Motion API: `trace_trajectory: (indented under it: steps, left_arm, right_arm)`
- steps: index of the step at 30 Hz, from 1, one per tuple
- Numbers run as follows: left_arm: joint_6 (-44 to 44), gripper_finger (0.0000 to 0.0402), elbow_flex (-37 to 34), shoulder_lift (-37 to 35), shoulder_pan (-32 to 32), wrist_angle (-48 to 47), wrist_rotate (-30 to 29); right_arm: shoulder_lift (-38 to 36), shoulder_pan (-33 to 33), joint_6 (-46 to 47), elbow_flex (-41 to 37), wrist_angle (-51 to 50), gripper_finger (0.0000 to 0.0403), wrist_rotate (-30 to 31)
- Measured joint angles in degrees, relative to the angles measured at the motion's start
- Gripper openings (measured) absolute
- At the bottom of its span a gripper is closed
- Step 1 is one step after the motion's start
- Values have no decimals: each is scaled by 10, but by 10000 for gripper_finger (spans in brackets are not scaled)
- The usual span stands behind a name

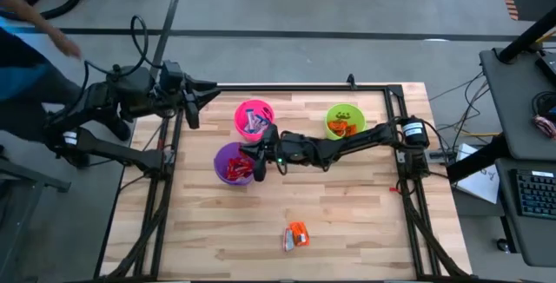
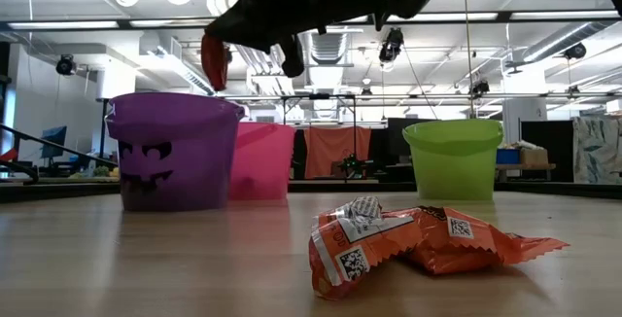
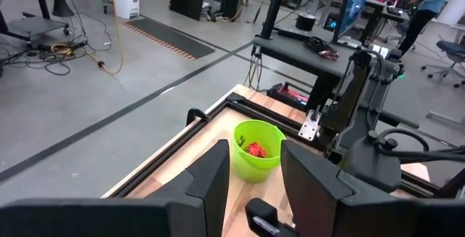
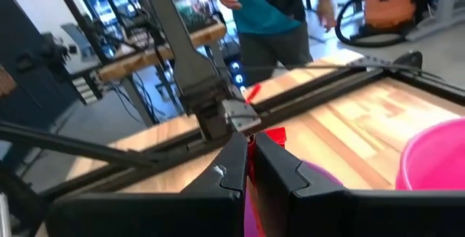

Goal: Sort candy
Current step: Put the red chocolate into the purple bucket, then put the orange chocolate into the green bucket

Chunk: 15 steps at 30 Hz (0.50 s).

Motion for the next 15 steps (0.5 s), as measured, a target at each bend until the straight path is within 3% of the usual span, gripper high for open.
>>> trace_trajectory:
  steps: [8,15]
  left_arm:
    - [0,109,0,3,0,0,0]
    - [-4,109,0,6,0,0,0]
  right_arm:
    - [0,0,0,13,-53,19,0]
    - [0,0,17,14,-65,104,0]
